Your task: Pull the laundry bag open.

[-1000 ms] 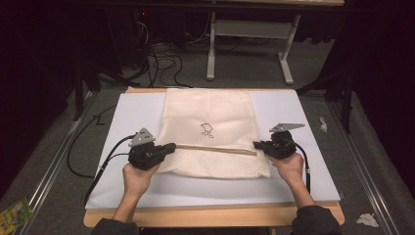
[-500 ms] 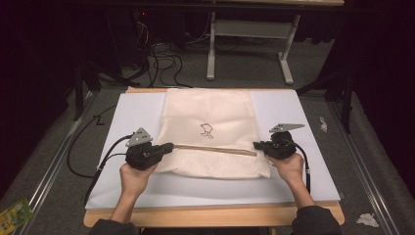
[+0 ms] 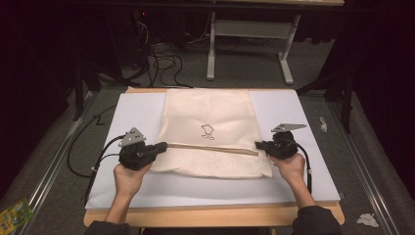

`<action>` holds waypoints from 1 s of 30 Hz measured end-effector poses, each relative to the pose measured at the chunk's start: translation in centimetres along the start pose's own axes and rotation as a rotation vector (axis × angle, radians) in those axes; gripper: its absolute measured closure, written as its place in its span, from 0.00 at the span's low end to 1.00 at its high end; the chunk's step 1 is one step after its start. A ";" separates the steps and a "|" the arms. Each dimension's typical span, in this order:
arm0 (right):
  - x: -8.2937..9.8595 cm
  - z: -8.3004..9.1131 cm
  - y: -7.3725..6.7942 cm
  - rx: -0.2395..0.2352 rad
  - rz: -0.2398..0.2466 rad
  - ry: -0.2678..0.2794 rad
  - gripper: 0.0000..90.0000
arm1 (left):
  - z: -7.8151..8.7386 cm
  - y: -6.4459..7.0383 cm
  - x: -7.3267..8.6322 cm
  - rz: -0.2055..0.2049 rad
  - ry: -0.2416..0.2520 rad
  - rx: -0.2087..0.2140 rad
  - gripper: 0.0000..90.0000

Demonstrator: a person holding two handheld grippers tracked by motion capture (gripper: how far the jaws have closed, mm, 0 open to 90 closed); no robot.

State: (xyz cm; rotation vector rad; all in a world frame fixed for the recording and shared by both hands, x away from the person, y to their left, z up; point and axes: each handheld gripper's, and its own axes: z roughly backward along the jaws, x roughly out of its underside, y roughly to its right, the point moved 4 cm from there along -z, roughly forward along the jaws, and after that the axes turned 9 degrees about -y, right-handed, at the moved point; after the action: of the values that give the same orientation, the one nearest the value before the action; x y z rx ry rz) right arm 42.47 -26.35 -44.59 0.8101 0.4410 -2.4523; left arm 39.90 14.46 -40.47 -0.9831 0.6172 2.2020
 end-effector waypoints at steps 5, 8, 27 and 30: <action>0.1 0.2 0.2 0.014 -0.004 -0.007 0.98 | 0.3 -0.4 0.1 0.011 0.004 -0.012 0.97; 0.2 0.4 0.7 0.016 -0.023 0.004 0.98 | 0.7 -0.8 0.2 0.020 0.007 -0.016 0.97; 0.0 1.4 1.4 0.029 -0.033 0.021 0.98 | 1.4 -1.9 0.4 0.050 0.012 -0.038 0.97; 0.0 1.8 1.6 0.037 -0.034 0.031 0.98 | 1.6 -2.1 0.4 0.052 0.010 -0.044 0.97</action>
State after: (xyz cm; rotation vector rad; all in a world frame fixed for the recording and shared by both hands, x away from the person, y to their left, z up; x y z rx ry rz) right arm 42.56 -28.47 -43.39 0.8639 0.4258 -2.4887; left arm 40.38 17.05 -40.15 -1.0115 0.6077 2.2663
